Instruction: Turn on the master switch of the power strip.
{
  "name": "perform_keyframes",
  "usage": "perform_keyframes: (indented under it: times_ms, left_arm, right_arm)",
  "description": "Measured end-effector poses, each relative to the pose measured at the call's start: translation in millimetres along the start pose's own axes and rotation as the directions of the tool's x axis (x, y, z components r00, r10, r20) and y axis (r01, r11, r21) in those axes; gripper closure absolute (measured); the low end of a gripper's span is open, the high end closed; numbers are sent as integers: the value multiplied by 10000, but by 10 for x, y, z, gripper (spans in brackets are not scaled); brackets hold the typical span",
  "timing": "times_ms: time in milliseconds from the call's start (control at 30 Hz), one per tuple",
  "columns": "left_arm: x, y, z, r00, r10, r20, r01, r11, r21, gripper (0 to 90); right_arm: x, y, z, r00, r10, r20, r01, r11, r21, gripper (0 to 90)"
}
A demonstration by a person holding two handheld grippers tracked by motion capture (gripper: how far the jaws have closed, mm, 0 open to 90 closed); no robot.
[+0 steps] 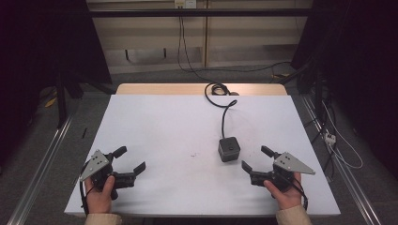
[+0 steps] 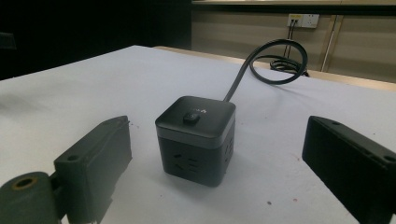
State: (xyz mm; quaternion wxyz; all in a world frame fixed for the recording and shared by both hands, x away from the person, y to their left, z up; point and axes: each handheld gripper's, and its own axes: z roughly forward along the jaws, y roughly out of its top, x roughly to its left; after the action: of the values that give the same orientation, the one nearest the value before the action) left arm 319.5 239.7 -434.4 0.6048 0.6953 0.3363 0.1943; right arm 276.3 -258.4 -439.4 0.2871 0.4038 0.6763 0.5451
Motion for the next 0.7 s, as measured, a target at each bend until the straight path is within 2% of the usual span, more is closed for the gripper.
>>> perform_keyframes:
  times_ms: [167, 267, 467, 533, 700]
  left_arm:
    - [-4, -8, 13, 10000, -47, 49, 47, 10000, 4, 23]
    - [-9, -6, 20, 9999, 68, 108, -69, 9999, 104, 23]
    - [-12, -5, 32, 9999, 13, 127, -14, 9999, 100, 23]
    - [-15, -11, 40, 9998, 4, 181, -6, 9999, 118, 23]
    - [0, 5, 44, 9998, 130, 169, -132, 9999, 108, 24]
  right_arm:
    - [-25, 13, 28, 9999, 159, 5, -159, 9999, 56, 86]
    - [-41, 25, 34, 9998, 191, -21, -191, 9998, 74, 108]
    - [-54, 48, 65, 9999, 104, -96, -102, 9998, 179, 138]
    - [-54, 62, 95, 9995, 298, -131, -295, 9994, 197, 149]
    - [-50, 91, 160, 9997, 169, -192, -164, 9995, 253, 172]
